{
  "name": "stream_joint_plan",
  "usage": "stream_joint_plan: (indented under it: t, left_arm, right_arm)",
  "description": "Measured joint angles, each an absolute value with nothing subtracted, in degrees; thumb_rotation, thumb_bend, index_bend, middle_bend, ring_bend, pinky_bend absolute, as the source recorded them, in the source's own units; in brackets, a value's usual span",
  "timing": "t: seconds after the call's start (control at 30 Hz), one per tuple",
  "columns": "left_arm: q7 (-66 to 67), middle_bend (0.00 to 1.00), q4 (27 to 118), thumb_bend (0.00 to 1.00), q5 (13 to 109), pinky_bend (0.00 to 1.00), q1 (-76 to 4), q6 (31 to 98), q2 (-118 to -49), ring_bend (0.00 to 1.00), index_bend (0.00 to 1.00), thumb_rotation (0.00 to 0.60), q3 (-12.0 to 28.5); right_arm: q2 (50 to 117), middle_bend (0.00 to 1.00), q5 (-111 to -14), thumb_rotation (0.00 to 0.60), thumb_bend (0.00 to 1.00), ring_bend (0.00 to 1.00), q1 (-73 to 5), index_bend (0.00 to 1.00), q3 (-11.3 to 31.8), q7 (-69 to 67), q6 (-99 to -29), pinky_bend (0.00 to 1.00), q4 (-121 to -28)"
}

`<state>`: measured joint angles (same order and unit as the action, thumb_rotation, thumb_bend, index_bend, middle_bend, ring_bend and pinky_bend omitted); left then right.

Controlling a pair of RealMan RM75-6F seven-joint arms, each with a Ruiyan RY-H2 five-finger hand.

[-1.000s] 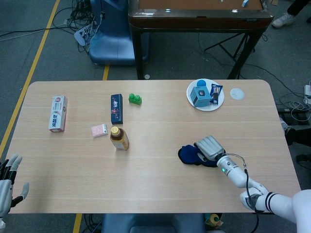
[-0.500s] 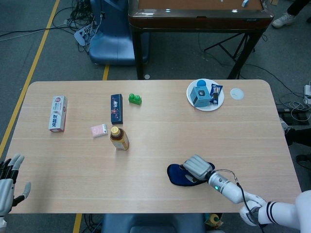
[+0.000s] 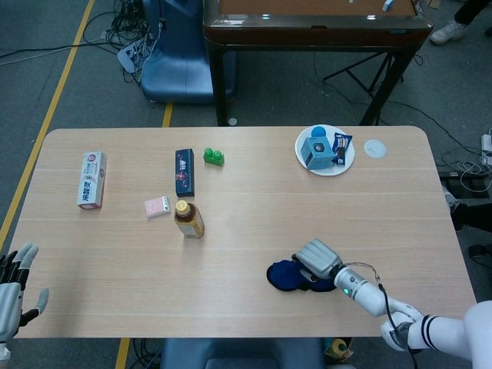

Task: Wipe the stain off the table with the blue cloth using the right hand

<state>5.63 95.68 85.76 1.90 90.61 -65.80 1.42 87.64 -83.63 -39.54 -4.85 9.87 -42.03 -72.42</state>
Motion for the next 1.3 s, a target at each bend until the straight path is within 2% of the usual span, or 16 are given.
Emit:
stream_joint_plan:
  t: [0.17,0.3,0.6,0.7,0.73,0.8,0.83,0.87,0.9,0.97,1.03,1.13,1.3]
  left_arm:
    - [5.72,0.00,95.74,0.38,85.78,0.00,1.82,90.48,-65.75,0.00,0.00,0.600,1.42]
    - [5.98,0.00,95.92,0.38,85.79,0.00,1.69,90.39,-65.68,0.00,0.00,0.600,1.47]
    - [6.44,0.00,96.42,0.38,85.93,0.00,1.46,90.23,-65.49,0.00,0.00,0.600,1.51]
    - [6.60,0.00,96.65,0.38,85.88,0.00,1.50,90.29,-65.38,0.00,0.00,0.600,1.51]
    - [6.64,0.00,96.74,0.38,85.89,0.00,1.52,90.34,-65.31,0.00,0.00,0.600,1.51]
    - [6.76,0.00,97.00,0.38,85.89,0.00,1.60,90.58,-65.12,0.00,0.00,0.600,1.53]
    - [6.79,0.00,97.12,0.38,85.90,0.00,1.64,90.64,-65.04,0.00,0.00,0.600,1.53]
    - [6.82,0.00,97.24,0.38,85.93,0.00,1.68,90.68,-64.97,0.00,0.00,0.600,1.51]
    - [6.88,0.00,97.39,0.38,85.98,0.00,1.73,90.73,-64.87,0.00,0.00,0.600,1.45]
    - [7.07,0.00,97.59,0.38,86.02,0.00,1.83,90.82,-64.77,0.00,0.00,0.600,1.36]
    - [7.16,0.00,97.67,0.38,85.92,0.00,1.96,90.95,-64.72,0.00,0.00,0.600,1.33]
    - [7.07,0.00,97.63,0.38,85.77,0.00,2.04,91.01,-64.67,0.00,0.00,0.600,1.36]
    - [6.88,0.00,97.40,0.38,85.88,0.00,1.82,90.80,-64.72,0.00,0.00,0.600,1.45]
  right_arm:
    - [88.31,0.59,-80.22,0.600,0.65,0.57,-39.52,0.71,-2.77,10.96,-41.46,0.81,-68.70]
    - [88.23,0.59,-76.65,0.600,0.65,0.57,-39.70,0.72,0.71,11.30,-42.04,0.81,-66.68]
    - [84.78,0.59,-70.88,0.600,0.65,0.57,-41.21,0.71,9.69,12.35,-46.93,0.81,-68.02]
    - [84.15,0.56,-68.47,0.600,0.64,0.54,-42.03,0.71,11.28,14.87,-47.62,0.79,-68.71]
    - [84.05,0.54,-67.72,0.600,0.63,0.52,-42.31,0.70,11.68,15.74,-47.68,0.76,-68.86]
    - [84.01,0.47,-65.48,0.600,0.63,0.45,-43.00,0.60,12.48,17.82,-47.52,0.67,-69.05]
    - [84.05,0.39,-64.32,0.600,0.63,0.37,-43.33,0.47,12.77,18.79,-47.33,0.59,-69.07]
    - [84.11,0.30,-63.07,0.600,0.60,0.30,-43.67,0.31,13.03,19.79,-47.07,0.52,-69.07]
    - [84.21,0.20,-61.29,0.600,0.54,0.23,-44.12,0.16,13.32,21.20,-46.68,0.45,-69.07]
    - [84.38,0.04,-58.50,0.600,0.34,0.14,-44.78,0.00,13.69,23.45,-46.24,0.37,-69.21]
    - [84.47,0.00,-55.71,0.600,0.17,0.06,-45.51,0.00,14.02,25.75,-45.98,0.29,-69.97]
    - [84.00,0.00,-54.72,0.600,0.02,0.00,-45.89,0.00,13.91,26.79,-45.98,0.21,-71.92]
    - [81.61,0.00,-55.98,0.600,0.00,0.00,-45.10,0.00,12.94,25.96,-47.05,0.19,-76.24]
